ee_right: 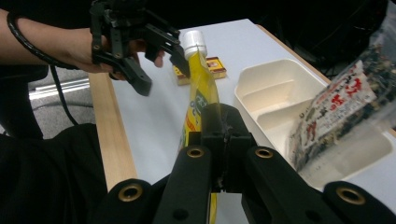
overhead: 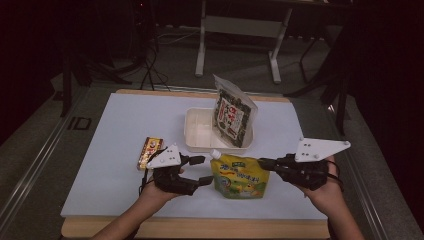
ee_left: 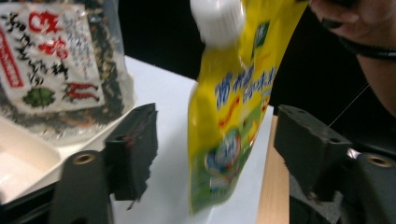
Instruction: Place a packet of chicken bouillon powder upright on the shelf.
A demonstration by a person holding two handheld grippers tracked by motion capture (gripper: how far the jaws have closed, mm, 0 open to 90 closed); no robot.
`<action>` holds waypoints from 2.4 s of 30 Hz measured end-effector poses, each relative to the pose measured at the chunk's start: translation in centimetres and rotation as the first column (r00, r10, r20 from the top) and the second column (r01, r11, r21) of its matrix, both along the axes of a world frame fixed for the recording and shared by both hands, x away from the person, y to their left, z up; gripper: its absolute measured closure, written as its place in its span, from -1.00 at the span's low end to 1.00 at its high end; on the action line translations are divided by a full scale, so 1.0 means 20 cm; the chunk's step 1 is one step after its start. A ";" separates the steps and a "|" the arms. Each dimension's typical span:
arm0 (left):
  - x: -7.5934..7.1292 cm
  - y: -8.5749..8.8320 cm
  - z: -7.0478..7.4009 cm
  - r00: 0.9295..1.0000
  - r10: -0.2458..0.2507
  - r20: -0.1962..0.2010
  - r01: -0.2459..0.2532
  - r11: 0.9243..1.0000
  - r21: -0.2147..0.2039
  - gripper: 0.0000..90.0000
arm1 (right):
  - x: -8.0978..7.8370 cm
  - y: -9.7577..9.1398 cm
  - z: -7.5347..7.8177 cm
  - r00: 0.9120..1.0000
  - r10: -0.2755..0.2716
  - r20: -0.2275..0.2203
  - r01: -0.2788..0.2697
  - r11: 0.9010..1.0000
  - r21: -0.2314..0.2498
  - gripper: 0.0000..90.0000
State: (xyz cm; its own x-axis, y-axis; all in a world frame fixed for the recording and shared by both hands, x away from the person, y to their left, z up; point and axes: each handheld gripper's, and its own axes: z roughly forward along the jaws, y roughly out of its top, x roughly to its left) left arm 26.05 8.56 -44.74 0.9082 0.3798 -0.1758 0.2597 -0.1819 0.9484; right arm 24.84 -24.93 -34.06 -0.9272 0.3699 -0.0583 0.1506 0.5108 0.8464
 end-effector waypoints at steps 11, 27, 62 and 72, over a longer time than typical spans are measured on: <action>0.01 -0.07 0.02 0.999 -0.009 0.044 0.007 0.999 0.041 0.27 | 0.01 0.05 -0.02 1.000 0.030 -0.007 -0.030 1.000 -0.002 1.00; -0.01 -0.06 0.05 0.986 -0.152 0.075 0.145 0.986 0.082 0.95 | 0.02 0.02 -0.03 1.000 0.017 -0.020 -0.017 1.000 0.019 1.00; 0.02 0.02 0.08 0.987 -0.145 0.072 0.149 0.988 -0.045 0.81 | 0.06 0.06 -0.19 0.993 0.056 -0.106 -0.056 0.998 0.009 1.00; 0.00 0.06 0.09 0.997 0.021 0.069 -0.019 0.999 -0.037 -0.34 | 0.08 0.06 -0.16 0.996 -0.013 -0.087 0.016 0.999 0.028 1.00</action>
State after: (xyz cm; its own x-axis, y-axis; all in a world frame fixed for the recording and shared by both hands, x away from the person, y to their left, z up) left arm 25.96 9.76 -43.00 0.9111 0.3923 -0.1263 0.1958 -0.1423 0.9703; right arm 26.42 -23.63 -37.24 -0.9228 0.3838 0.0336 0.2318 0.4834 0.8442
